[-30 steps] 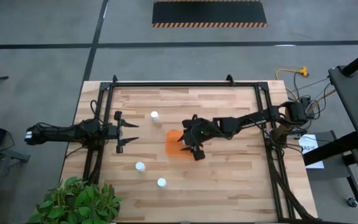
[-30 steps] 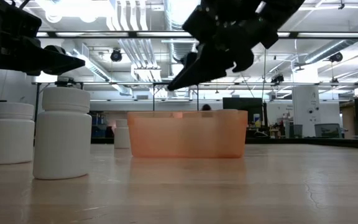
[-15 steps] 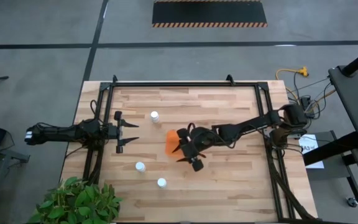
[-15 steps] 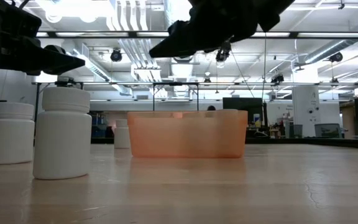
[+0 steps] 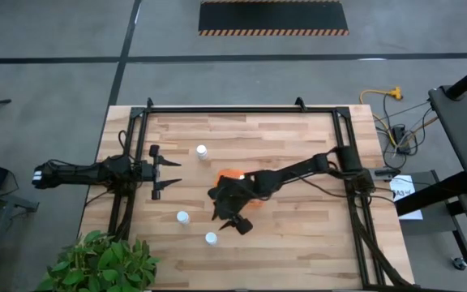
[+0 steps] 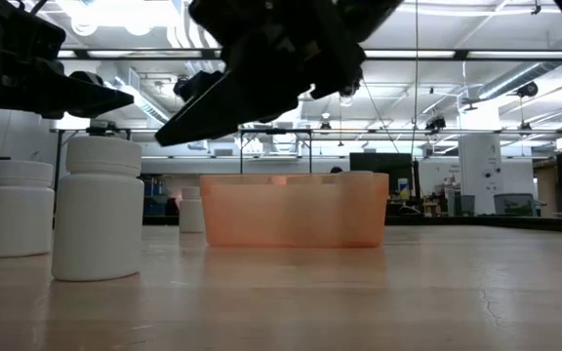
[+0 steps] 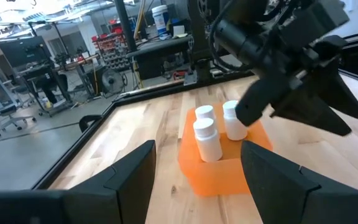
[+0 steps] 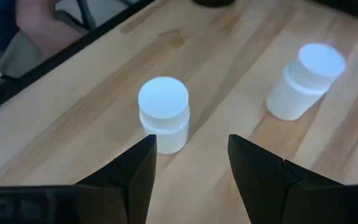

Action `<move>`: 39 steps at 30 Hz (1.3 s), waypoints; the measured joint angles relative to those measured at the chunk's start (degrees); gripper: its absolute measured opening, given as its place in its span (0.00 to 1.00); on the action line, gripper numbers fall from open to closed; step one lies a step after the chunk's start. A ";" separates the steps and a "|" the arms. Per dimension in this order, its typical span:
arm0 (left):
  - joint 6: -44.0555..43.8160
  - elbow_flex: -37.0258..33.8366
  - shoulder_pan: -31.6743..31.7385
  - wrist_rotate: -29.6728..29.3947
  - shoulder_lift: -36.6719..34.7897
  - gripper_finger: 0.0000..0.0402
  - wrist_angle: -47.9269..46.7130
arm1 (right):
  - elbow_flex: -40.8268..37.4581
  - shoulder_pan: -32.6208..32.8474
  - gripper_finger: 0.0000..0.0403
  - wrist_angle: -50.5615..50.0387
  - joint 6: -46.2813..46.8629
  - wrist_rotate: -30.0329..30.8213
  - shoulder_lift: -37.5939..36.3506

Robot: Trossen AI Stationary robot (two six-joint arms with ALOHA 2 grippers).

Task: Pick and place pill bottles into a basket
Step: Put the white medicine bottle into the orange bin

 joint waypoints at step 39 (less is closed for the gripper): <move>0.00 0.00 -0.01 0.02 0.31 0.54 0.01 | 3.86 2.66 0.66 0.68 -2.57 -2.33 3.04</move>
